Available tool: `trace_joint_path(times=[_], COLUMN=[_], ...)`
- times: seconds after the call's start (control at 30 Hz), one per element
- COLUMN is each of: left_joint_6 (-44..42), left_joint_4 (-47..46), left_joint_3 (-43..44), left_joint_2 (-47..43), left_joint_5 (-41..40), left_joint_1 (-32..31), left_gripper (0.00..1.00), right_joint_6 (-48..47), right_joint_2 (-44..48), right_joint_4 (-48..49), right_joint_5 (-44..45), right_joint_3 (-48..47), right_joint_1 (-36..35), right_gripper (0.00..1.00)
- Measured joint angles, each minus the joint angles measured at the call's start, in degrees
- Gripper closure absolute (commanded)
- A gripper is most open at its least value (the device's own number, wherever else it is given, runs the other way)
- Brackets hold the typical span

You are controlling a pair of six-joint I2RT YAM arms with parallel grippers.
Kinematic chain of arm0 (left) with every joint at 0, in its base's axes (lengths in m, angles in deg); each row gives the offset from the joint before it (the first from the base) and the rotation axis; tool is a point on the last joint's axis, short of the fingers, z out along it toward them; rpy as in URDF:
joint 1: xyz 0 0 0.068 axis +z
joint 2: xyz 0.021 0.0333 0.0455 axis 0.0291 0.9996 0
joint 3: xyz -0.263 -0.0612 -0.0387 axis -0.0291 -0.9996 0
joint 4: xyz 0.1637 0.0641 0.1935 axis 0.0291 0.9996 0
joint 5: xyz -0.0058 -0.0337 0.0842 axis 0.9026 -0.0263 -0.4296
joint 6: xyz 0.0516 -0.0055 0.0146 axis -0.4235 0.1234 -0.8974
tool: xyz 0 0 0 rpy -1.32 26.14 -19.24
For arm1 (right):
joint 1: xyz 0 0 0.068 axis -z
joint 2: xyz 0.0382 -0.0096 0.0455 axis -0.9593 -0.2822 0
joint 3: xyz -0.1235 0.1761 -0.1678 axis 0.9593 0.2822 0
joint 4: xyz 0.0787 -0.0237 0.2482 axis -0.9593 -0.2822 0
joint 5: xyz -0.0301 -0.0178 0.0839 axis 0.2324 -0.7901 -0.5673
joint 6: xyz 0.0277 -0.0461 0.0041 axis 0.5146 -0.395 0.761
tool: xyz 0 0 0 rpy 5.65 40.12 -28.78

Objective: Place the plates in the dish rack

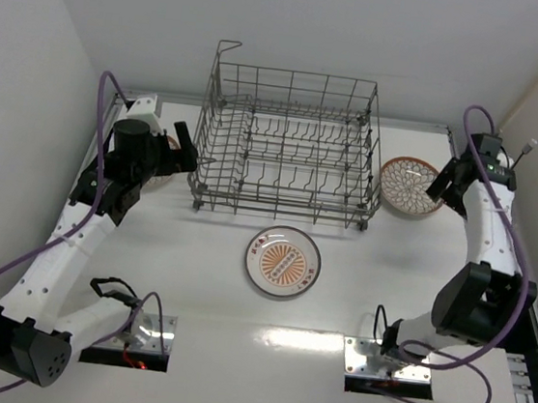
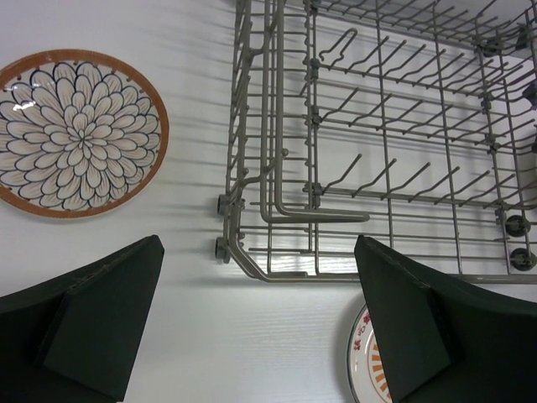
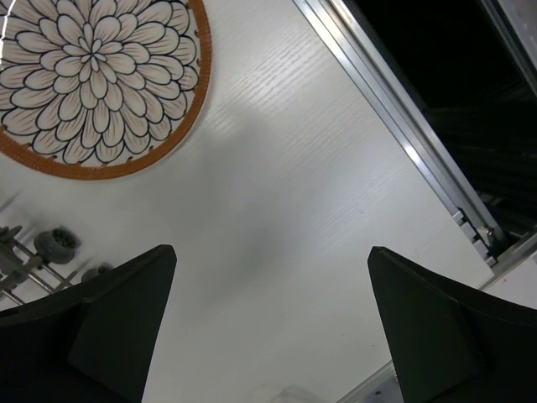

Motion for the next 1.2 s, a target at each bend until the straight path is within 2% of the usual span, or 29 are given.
trace_joint_path(times=[0.3, 0.53, 0.93, 1.2], left_joint_6=[-0.17, -0.22, -0.44, -0.44], left_joint_4=[0.02, 0.11, 0.04, 0.04], left_joint_3=[-2.47, -4.07, -4.33, -4.33], left_joint_2=[-0.59, -1.36, -1.14, -0.37], left_joint_5=[1.22, 1.66, 1.9, 2.21], left_joint_1=[0.0, -0.22, -0.74, -0.74], left_gripper=[0.0, 0.0, 0.0, 0.0], right_joint_6=[-0.17, 0.0, 0.63, 0.61], right_joint_2=[-3.19, -3.43, -10.45, -12.96], right_joint_4=[2.32, 7.1, 11.39, 14.73], right_joint_5=[-10.69, -21.57, -34.84, -39.78], right_joint_3=[0.57, 7.65, 9.75, 13.62], right_joint_1=[10.62, 16.83, 25.33, 27.52], right_gripper=[0.01, 0.01, 0.01, 0.01])
